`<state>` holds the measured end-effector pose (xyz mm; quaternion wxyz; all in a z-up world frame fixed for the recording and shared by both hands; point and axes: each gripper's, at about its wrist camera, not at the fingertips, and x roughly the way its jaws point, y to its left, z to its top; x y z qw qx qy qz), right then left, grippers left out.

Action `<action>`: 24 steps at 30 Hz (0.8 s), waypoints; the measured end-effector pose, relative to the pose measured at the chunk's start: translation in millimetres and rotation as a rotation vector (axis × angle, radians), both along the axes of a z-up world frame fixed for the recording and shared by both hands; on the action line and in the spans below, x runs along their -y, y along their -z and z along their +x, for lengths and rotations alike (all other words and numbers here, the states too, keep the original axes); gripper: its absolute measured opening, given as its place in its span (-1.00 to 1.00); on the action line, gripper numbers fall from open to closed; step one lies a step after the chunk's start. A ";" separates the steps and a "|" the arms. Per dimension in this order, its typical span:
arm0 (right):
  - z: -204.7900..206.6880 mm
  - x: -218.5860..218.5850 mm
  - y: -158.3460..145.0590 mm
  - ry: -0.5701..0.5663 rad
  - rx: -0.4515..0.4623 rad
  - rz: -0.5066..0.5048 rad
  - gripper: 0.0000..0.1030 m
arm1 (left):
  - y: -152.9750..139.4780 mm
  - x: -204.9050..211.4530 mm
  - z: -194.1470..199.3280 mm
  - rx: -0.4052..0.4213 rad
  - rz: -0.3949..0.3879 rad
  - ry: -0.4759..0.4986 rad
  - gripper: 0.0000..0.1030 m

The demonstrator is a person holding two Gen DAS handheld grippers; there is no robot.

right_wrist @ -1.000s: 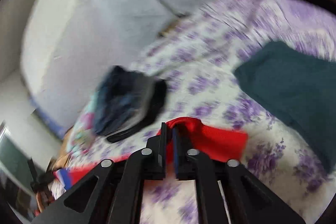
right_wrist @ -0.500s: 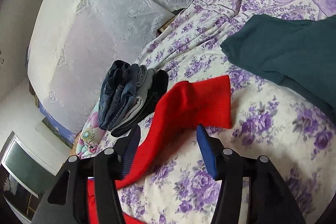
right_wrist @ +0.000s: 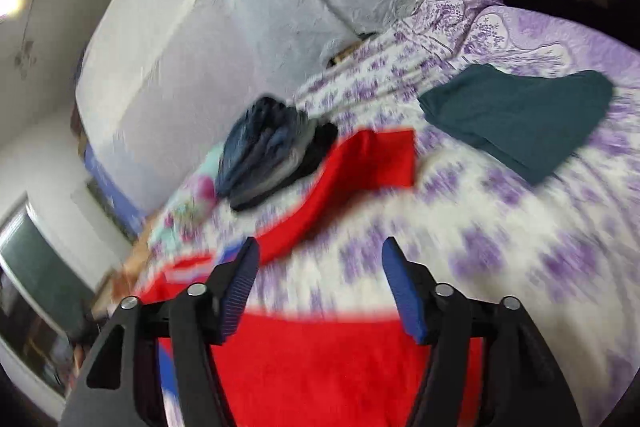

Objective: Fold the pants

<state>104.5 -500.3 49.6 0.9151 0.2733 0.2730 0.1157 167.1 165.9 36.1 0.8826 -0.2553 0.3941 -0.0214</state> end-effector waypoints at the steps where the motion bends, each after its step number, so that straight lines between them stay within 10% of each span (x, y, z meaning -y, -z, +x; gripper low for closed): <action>1: -17.1 3.0 1.1 -0.002 -0.030 -0.022 0.25 | -6.8 1.1 -9.3 0.019 0.024 -0.003 -0.32; 11: -44.5 17.2 67.0 -0.078 -0.253 0.171 0.22 | 16.7 -27.5 -42.5 -0.068 0.061 -0.054 -0.30; 15: -5.2 4.6 76.0 -0.080 -0.237 0.149 -0.75 | 32.3 -30.3 -48.5 -0.091 0.057 -0.064 -0.29; 19: -20.2 4.6 48.8 -0.088 -0.131 0.103 -0.86 | 15.2 -24.6 -64.0 -0.058 0.080 -0.040 -0.28; 24: -46.0 19.3 52.1 -0.042 -0.282 -0.172 -0.44 | 27.1 -17.6 -72.3 -0.165 0.245 0.016 0.64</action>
